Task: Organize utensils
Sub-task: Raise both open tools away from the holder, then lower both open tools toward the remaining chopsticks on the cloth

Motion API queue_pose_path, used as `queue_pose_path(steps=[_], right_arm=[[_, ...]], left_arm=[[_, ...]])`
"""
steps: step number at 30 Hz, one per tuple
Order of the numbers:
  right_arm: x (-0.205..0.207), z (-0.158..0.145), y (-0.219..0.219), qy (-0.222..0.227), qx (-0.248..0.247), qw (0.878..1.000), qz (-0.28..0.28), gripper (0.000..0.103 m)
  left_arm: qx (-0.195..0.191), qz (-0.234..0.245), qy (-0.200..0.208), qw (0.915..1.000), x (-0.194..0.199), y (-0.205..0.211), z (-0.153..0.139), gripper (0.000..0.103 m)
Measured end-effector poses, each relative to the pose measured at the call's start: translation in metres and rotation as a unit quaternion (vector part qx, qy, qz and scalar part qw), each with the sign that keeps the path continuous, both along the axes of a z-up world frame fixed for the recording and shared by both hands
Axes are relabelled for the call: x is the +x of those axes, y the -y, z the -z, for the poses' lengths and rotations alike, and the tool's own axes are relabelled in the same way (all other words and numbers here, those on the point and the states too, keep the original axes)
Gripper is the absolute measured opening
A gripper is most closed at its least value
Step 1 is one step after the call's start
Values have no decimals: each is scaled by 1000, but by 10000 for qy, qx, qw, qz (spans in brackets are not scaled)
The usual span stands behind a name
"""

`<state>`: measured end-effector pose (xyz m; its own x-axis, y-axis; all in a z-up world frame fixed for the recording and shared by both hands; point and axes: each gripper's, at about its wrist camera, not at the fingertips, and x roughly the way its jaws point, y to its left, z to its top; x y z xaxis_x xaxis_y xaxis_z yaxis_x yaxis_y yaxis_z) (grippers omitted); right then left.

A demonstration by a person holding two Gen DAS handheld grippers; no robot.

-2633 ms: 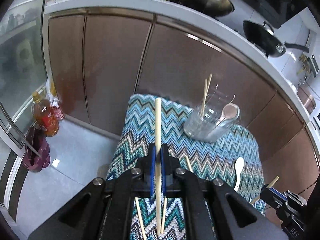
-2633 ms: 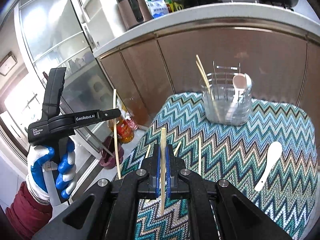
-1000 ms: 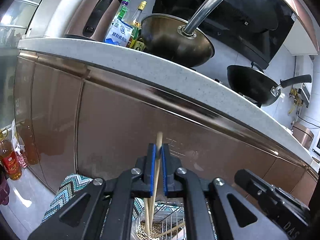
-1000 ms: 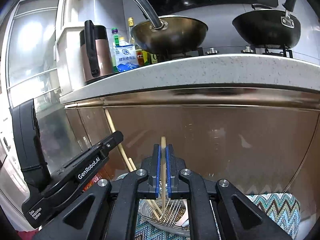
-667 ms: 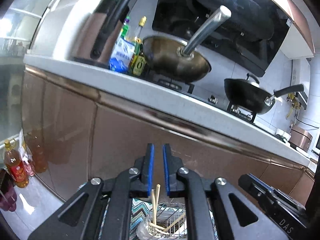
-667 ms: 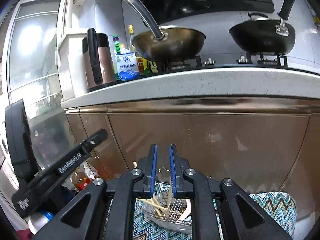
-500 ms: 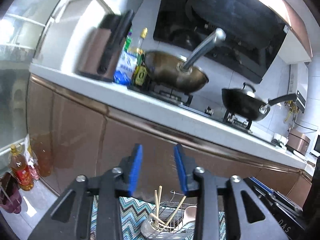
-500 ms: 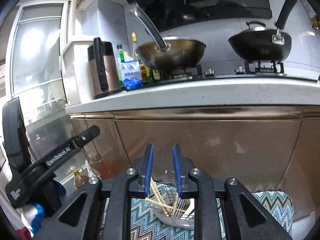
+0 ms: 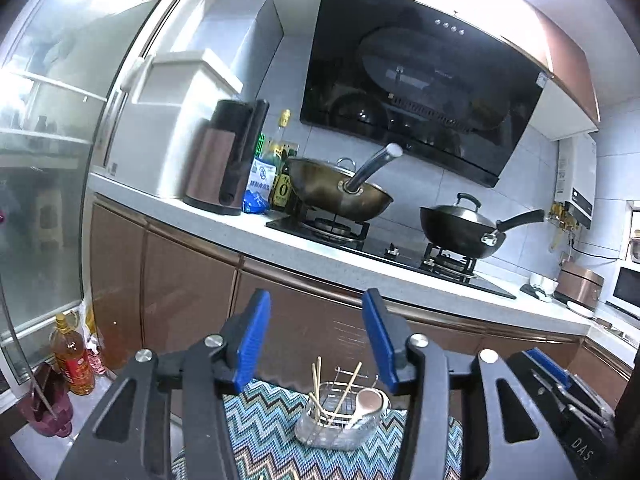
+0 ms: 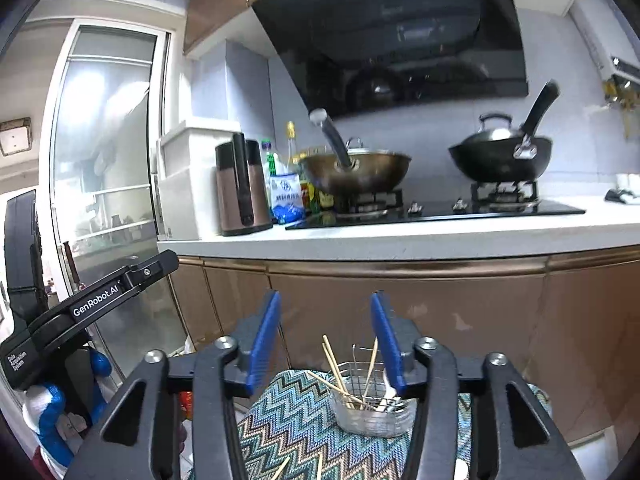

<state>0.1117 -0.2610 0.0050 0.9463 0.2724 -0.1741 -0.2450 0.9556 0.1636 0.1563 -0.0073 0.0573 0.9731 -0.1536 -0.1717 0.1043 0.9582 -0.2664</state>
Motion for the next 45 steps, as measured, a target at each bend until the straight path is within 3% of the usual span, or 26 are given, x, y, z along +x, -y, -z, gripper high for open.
queue_pose_path(steps=[8,17,27,40,45], right_arm=[[-69,-12,-6,315,-237,9986,362,78],[-126,-5,-3,562,-225,9953,759,89],[-160,14,5,641,-245,9921,1053,103],[-182,40,15,914,-244,9895,1089,103],[-184,44,16,921,-302,9895,1073,103]], left_arm=[[305,-394,-87,9987,-59,-18,-5,56],[314,-806,-175,9961,-100,-48,0,58],[480,-1203,-245,9913,-128,-65,14,58],[977,-1069,-290,9890,-140,-46,40,59],[947,-1127,39,9891,-147,-48,42,59]])
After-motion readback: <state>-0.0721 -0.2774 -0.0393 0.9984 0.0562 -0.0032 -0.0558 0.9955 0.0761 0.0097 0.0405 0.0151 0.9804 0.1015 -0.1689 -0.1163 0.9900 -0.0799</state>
